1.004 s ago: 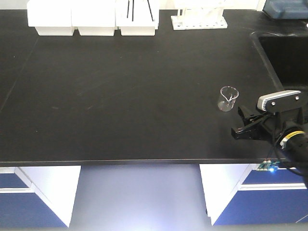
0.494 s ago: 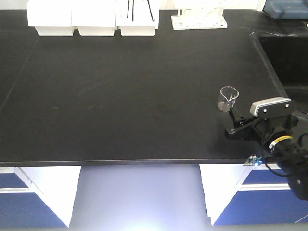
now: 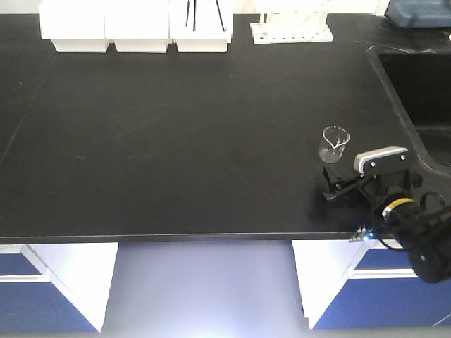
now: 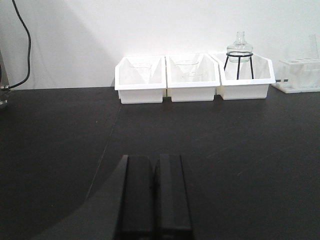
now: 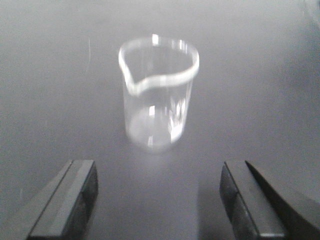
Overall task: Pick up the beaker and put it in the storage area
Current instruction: 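Close the right gripper around the beaker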
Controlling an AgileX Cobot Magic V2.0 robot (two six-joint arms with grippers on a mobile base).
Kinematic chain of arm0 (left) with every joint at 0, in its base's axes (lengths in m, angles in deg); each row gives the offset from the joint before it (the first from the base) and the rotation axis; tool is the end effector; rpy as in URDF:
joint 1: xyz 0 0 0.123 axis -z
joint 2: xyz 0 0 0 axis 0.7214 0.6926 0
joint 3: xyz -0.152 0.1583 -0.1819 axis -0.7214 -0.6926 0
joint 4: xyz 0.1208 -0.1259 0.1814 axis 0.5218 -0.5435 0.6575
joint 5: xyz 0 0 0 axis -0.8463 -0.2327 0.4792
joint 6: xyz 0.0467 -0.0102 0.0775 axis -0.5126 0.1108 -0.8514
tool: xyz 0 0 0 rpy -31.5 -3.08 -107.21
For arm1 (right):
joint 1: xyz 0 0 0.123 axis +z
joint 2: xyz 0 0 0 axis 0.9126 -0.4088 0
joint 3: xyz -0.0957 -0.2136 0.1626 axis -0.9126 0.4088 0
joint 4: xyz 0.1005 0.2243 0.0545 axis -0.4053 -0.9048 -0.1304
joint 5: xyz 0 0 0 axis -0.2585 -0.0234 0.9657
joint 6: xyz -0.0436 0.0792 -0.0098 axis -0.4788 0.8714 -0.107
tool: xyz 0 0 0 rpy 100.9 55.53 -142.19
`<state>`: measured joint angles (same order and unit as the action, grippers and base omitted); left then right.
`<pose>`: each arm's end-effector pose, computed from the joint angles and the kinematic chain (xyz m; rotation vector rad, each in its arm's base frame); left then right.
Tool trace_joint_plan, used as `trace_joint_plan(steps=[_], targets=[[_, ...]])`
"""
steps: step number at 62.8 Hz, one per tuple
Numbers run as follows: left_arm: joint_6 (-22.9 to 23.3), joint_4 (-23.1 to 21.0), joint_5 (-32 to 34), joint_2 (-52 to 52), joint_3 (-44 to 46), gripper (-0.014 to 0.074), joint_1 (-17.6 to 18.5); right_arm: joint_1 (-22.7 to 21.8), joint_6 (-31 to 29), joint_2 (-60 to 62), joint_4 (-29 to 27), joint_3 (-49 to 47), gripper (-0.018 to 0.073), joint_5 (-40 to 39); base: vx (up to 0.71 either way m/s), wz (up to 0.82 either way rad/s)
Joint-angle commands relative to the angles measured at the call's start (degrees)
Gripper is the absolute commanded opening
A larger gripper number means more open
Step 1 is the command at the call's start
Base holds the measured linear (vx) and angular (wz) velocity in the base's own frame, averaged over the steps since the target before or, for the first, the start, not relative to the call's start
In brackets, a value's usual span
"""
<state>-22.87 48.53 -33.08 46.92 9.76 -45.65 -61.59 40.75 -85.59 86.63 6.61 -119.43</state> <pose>0.0569 0.0008 0.1955 0.0232 1.5991 0.0326 0.2717 0.0342 0.0902 -0.2686 1.9009 0.1313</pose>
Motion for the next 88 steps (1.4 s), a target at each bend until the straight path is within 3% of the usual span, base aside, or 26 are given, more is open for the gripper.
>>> trace_joint_plan(steps=[1,16,63,73,88], targets=[[0.6,-0.1,4.5,-0.8,1.2,-0.0006,0.0,0.1,-0.4,1.9,0.6,-2.5,0.0578,-10.9,0.00,0.00],[0.6,-0.1,4.5,-0.8,1.2,-0.0006,0.0,0.1,-0.2,-0.8,0.6,-7.4,0.0578,-6.3,0.00,0.00],[0.6,-0.1,4.5,-0.8,1.2,-0.0006,0.0,0.1,1.2,-9.6,2.8,-18.0,0.0557,-6.6,0.00,0.00],[0.6,-0.1,4.5,-0.8,1.2,-0.0006,0.0,0.1,1.1,-9.6,2.9,-18.0,0.0441,-6.8,0.00,0.00],[0.6,-0.1,4.5,-0.8,1.2,-0.0006,0.0,0.1,1.1,-9.6,2.9,-17.5,0.0112,-7.9,0.00,0.00]])
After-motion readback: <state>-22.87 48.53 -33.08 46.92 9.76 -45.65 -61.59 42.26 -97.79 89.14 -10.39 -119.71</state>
